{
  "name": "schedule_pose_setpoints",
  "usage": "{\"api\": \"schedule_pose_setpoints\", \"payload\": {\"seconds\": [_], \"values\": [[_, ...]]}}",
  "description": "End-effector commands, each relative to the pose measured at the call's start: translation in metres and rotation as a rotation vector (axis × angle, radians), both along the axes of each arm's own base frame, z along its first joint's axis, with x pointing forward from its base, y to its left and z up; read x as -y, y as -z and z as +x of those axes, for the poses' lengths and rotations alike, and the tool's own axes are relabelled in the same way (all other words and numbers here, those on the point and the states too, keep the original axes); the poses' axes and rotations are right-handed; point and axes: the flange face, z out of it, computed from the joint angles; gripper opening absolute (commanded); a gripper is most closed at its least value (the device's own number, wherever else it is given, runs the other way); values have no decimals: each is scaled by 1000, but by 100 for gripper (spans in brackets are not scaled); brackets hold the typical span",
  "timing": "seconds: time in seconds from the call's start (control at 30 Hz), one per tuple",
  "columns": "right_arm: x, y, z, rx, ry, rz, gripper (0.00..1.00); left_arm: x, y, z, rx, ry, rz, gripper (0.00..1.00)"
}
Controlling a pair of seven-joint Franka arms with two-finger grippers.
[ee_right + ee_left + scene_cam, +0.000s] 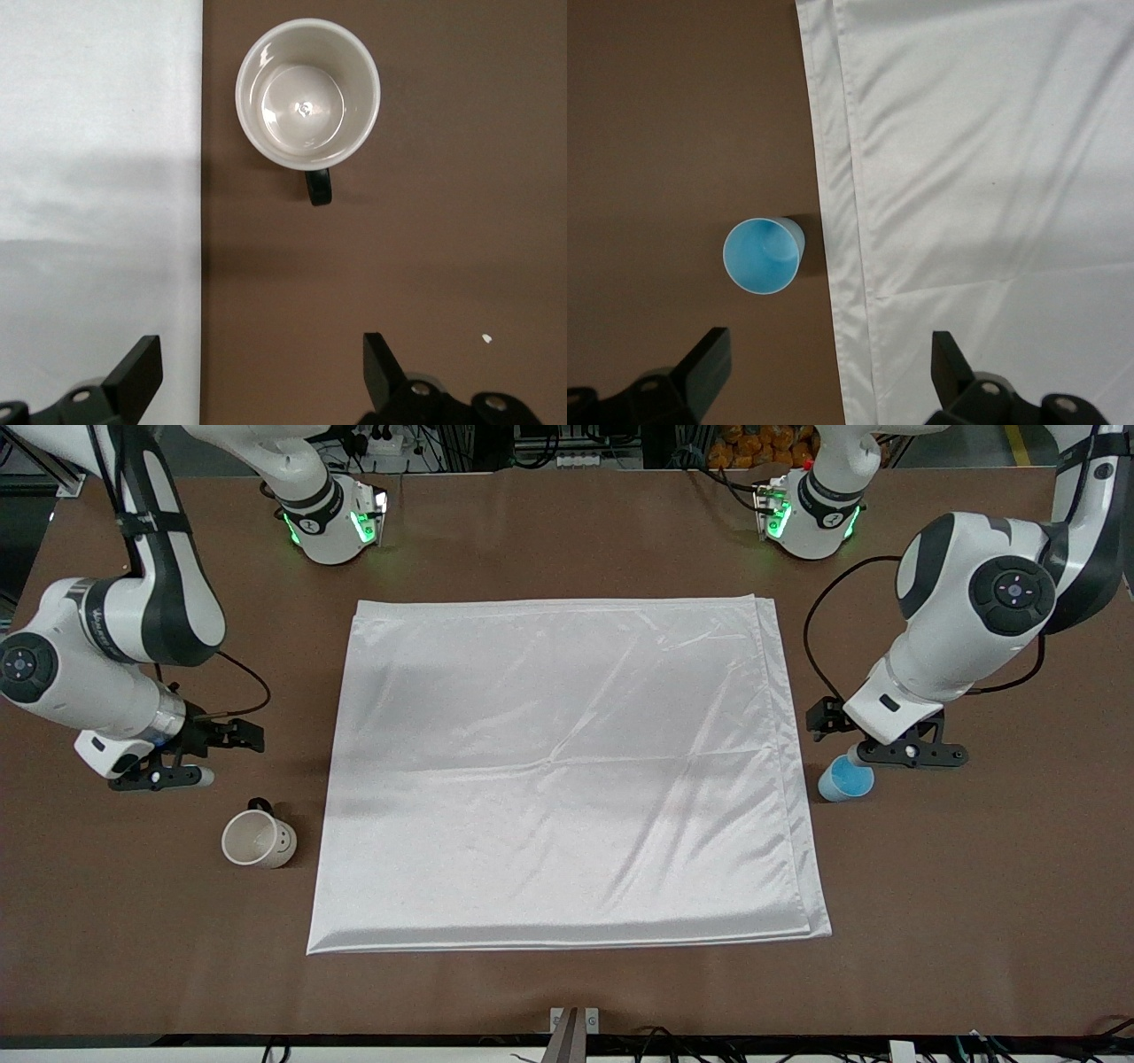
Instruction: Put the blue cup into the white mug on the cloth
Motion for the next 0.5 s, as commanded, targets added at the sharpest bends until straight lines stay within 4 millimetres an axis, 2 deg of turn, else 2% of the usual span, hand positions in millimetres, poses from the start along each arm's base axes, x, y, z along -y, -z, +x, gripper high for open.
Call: {"api": "schedule_pose_setpoints", "payload": {"seconds": [0.0, 0.2, 0.47], "values": [[-2, 30, 13, 26, 5, 2, 100, -1, 24, -8, 32, 13, 19, 100], [-6, 72, 23, 58, -5, -10, 100, -4, 60, -15, 58, 26, 12, 100], [-5, 99, 31, 81, -9, -20, 100, -17, 98, -5, 67, 37, 31, 100]]}}
